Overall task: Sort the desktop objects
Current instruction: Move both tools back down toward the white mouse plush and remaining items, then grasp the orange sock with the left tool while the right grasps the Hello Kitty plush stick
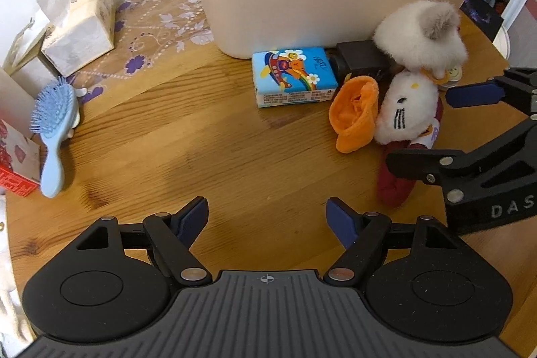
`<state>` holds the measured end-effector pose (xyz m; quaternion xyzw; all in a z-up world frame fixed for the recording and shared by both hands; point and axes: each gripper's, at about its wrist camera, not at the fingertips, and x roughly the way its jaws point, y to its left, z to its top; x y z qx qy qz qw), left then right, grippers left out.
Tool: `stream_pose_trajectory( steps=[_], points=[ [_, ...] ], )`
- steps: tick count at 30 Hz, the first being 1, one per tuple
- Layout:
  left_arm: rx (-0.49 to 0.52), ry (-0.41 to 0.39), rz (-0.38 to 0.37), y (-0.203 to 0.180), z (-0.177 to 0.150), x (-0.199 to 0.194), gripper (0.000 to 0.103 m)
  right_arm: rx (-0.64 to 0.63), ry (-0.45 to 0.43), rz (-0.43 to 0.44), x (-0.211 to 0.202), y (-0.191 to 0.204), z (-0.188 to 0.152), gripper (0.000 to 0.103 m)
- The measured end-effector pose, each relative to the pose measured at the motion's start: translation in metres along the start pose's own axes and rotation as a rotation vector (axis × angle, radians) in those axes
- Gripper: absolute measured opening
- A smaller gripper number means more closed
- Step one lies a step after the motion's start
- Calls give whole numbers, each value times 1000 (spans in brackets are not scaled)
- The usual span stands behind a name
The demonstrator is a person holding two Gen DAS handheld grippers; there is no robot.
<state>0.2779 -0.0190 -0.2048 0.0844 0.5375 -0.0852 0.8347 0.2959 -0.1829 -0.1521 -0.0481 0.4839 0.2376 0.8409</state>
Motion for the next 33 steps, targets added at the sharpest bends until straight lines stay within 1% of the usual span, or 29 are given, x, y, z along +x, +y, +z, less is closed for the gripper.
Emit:
stream_pose_trajectory(
  steps=[2, 4, 5, 7, 10, 13, 18, 20, 23, 24, 26, 27, 28, 29, 30, 31, 32, 33],
  points=[
    [-2, -4, -16, -1, 1, 1, 79, 11, 3, -7, 1, -3, 0, 99],
    [1, -13, -23, -2, 4, 2, 79, 25, 9, -13, 2, -8, -1, 92],
    [2, -17, -26, -3, 5, 3, 79, 34, 10, -15, 2, -11, -2, 90],
    [3, -25, -36, -5, 9, 4, 79, 46, 12, -9, 1, -18, -4, 82],
    [-3, -42, -49, -10, 15, 6, 79, 50, 8, -20, -2, -26, -8, 78],
    [-14, -44, -72, -15, 22, 11, 79, 57, 5, -45, -6, -35, -10, 76],
    [-15, -33, -97, -28, 32, 20, 79, 69, 15, -61, -8, -49, -16, 76],
    [-10, -37, -103, -33, 36, 23, 79, 74, 15, -53, -8, -54, -17, 76],
    [-2, -49, -103, -40, 42, 27, 79, 45, 9, -37, -8, -55, -17, 76],
    [3, -58, -100, -42, 43, 28, 79, 34, 6, -31, -6, -53, -16, 74],
    [9, -83, -78, -45, 45, 31, 73, 5, -5, -15, -6, -50, -16, 68],
    [3, -88, -65, -44, 45, 32, 64, -7, -7, -7, -6, -49, -16, 64],
    [-2, -101, -53, -44, 44, 32, 62, -18, -9, 2, -5, -47, -15, 60],
    [-4, -107, -52, -44, 44, 32, 60, -28, -10, 10, -5, -45, -15, 57],
    [-2, -111, -53, -43, 44, 32, 56, -33, -11, 18, -5, -44, -14, 52],
    [6, -115, -49, -43, 44, 32, 50, -36, -11, 33, -4, -43, -14, 41],
    [15, -121, -46, -43, 43, 31, 47, -38, -9, 50, -4, -42, -13, 35],
    [17, -125, -51, -42, 43, 30, 38, -40, -5, 67, -4, -41, -13, 23]
  ],
)
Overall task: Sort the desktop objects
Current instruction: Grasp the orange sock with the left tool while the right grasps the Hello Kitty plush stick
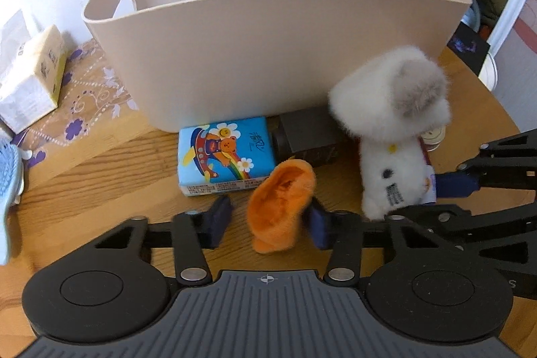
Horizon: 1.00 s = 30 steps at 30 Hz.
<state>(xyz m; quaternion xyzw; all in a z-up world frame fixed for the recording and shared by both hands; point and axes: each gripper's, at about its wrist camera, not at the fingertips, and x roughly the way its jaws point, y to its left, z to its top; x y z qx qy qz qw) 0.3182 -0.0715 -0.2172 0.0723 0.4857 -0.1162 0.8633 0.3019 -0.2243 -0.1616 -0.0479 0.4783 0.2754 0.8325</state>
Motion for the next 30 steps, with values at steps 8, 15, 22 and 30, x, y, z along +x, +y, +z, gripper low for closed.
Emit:
stream_pose_trajectory(
  steps=[8, 15, 22, 30],
  points=[
    [26, 24, -17, -3, -7, -8, 13, 29, 23, 41, -3, 2, -5, 15],
    [40, 15, -17, -9, -20, -25, 13, 49, 26, 35, -14, 3, -23, 13],
    [24, 11, -25, -11, -39, -48, 13, 80, 14, 9, -36, 8, -48, 12],
    [24, -11, -13, -13, -61, -77, 13, 103, -28, -1, -66, 17, -68, 12]
  ],
)
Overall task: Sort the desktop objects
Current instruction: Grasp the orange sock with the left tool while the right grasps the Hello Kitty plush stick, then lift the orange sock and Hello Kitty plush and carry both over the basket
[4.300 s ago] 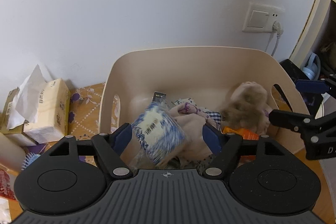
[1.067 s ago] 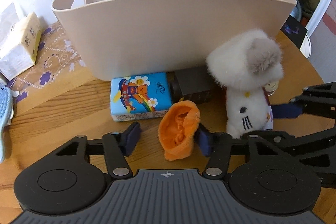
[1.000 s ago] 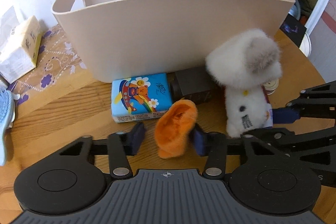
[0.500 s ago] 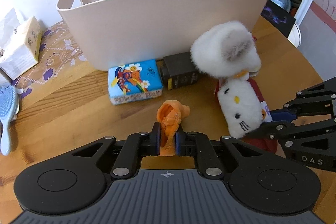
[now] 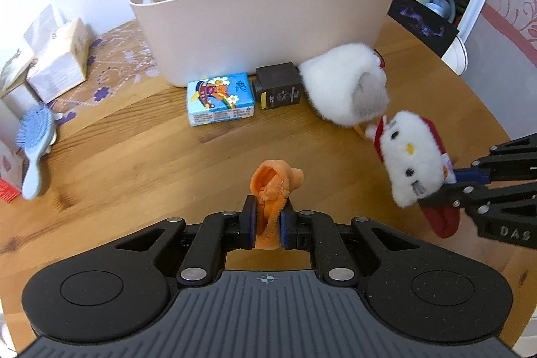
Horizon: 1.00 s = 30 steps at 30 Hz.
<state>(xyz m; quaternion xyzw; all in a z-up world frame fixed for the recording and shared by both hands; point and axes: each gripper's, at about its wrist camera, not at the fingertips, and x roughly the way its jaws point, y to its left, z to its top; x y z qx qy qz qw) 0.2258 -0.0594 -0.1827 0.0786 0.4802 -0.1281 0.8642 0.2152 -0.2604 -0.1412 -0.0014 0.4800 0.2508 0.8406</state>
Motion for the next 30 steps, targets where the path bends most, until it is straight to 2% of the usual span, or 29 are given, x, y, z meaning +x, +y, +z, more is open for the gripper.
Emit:
stream_pose_trajectory(
  steps=[6, 11, 16, 24, 30],
  points=[
    [14, -29, 7, -2, -7, -24, 12, 8, -49, -8, -26, 8, -7, 12],
    [-61, -56, 11, 1, -5, -47, 12, 3, -85, -19, -48, 14, -9, 12],
    [-65, -102, 24, -5, 6, -72, 12, 18, -132, -22, -72, 12, -5, 12],
    [-83, -198, 43, -6, 26, -111, 12, -8, -252, -33, -115, 7, 14, 12],
    [-84, -241, 55, -2, 39, -127, 12, -33, -310, -46, -134, 2, 34, 12]
  ],
)
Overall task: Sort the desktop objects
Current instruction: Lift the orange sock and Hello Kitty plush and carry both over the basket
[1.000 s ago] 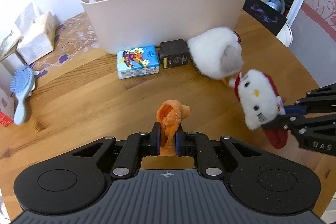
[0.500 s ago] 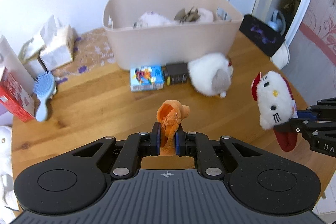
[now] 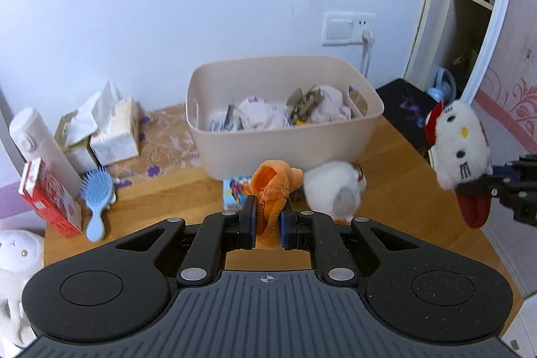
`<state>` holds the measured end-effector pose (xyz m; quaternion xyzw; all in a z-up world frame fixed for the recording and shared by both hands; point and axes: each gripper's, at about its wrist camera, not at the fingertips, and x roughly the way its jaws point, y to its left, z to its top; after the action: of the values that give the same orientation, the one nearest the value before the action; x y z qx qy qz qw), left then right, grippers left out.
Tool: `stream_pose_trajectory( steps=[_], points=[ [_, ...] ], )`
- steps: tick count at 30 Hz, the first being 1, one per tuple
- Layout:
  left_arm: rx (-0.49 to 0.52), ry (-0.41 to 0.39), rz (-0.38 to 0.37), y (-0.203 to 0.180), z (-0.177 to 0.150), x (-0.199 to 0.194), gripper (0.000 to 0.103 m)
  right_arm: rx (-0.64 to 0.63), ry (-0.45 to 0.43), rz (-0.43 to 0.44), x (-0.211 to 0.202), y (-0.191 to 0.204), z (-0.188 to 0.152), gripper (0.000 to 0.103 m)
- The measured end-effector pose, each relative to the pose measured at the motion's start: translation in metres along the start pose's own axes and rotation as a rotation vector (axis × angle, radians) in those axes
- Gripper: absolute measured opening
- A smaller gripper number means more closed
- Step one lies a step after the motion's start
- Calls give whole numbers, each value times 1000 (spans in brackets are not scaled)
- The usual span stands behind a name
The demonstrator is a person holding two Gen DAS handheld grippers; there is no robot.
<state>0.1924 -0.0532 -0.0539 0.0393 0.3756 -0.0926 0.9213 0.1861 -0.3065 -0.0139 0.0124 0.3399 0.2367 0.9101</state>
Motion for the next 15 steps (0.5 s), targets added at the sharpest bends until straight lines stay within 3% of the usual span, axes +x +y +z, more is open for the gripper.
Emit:
stream_pose_trajectory(
  steps=[15],
  points=[
    [33, -57, 23, 21, 62, 30, 13, -29, -88, -33, 18, -13, 60, 12]
  ],
)
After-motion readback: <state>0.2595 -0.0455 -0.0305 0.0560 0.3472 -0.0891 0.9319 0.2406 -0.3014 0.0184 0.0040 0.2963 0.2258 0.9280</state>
